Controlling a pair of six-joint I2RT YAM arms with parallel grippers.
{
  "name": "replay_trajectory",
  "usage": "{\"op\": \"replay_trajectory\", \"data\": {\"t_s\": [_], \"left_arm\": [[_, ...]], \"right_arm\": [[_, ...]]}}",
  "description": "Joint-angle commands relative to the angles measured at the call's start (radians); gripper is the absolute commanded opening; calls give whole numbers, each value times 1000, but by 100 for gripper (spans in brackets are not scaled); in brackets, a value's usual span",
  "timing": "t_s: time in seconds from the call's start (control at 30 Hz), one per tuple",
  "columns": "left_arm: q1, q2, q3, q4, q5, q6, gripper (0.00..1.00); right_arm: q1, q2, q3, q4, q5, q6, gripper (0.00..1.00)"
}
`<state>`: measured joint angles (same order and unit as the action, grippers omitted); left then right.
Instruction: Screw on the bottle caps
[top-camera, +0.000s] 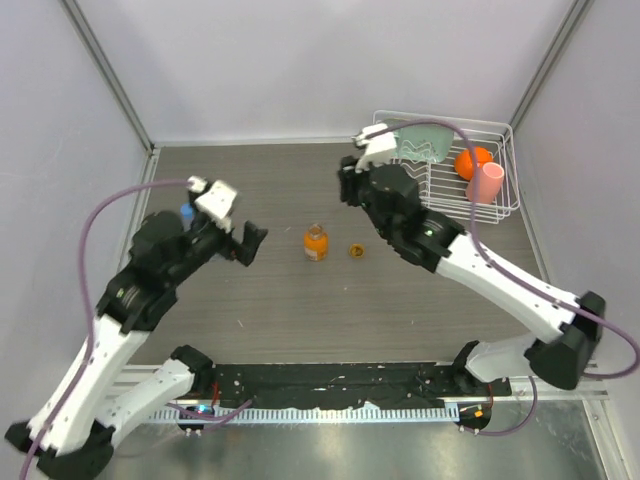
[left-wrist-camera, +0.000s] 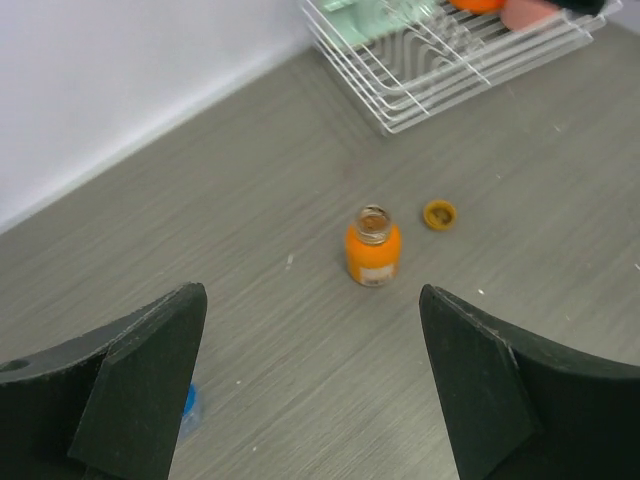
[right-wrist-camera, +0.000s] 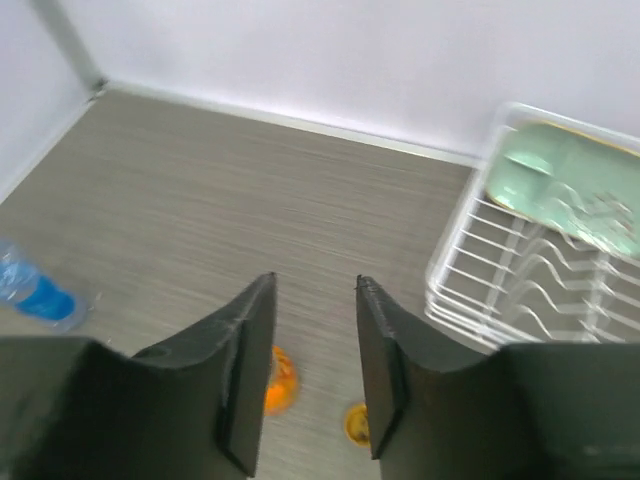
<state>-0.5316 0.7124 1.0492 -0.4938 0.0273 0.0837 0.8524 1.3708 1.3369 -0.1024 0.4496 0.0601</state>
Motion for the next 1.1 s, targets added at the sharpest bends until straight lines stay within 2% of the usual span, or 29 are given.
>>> {"op": "replay_trajectory", "data": {"t_s": [0.0,0.03,0.07,0.1,0.13,0.2,0.23,0.27,0.3,0.43,0.47,0.57,0.6,0.67,0.77,0.8,0.87,0.9,0.93,0.97,1.0,1.03,1.07], "left_arm": [[-24,249,164,-22,190,40,91],[-42,348,213,-38,163,57,91],[-97,404,248,-67,126,80,91],[-128,477,296,-165,74,126,91],[-168,609,410,-222,15,136,91],[-176,746,541,-389,13,114,90],[-179,798,652,-431,22,102,93],[-180,891,699,-462,52,94,96],[-180,923,734,-495,69,74,99],[-191,1015,804,-466,174,71,99],[-195,1036,824,-474,186,79,97],[-211,1165,923,-537,210,103,89],[-212,1224,949,-560,223,106,81],[-214,1278,997,-555,229,103,73],[-220,1348,1005,-496,232,93,57],[-220,1366,1006,-464,229,90,46],[-222,1417,1006,-439,217,83,31],[-222,1430,1003,-425,217,80,17],[-222,1458,1002,-417,208,80,13],[-222,1469,999,-408,204,80,13],[-222,1477,994,-391,203,77,15],[-222,1489,986,-379,206,80,25],[-222,1493,982,-356,206,88,36]], "right_arm": [[-16,-146,-87,-113,351,156,40],[-27,-171,-111,-137,365,220,37],[-38,-217,-120,-160,383,249,27],[-64,-240,-134,-201,388,289,22],[-70,-262,-181,-206,377,340,19],[-88,-311,-226,-209,325,362,19],[-99,-318,-254,-217,325,366,19],[-107,-322,-261,-227,328,371,19],[-118,-325,-265,-255,325,374,22],[-211,-345,-268,-307,255,432,39],[-222,-354,-268,-318,250,449,39],[-240,-406,-289,-344,262,517,28],[-239,-421,-297,-345,259,529,25],[-240,-467,-311,-352,258,543,15],[-240,-507,-314,-365,245,553,2],[-240,-510,-309,-372,244,555,1],[-240,-510,-297,-387,236,561,1],[-242,-507,-295,-390,230,560,1],[-240,-503,-288,-392,218,546,1],[-240,-492,-285,-396,199,540,3],[-240,-486,-282,-399,199,535,10],[-240,-481,-278,-404,201,534,18],[-242,-480,-278,-405,201,526,30]]}}
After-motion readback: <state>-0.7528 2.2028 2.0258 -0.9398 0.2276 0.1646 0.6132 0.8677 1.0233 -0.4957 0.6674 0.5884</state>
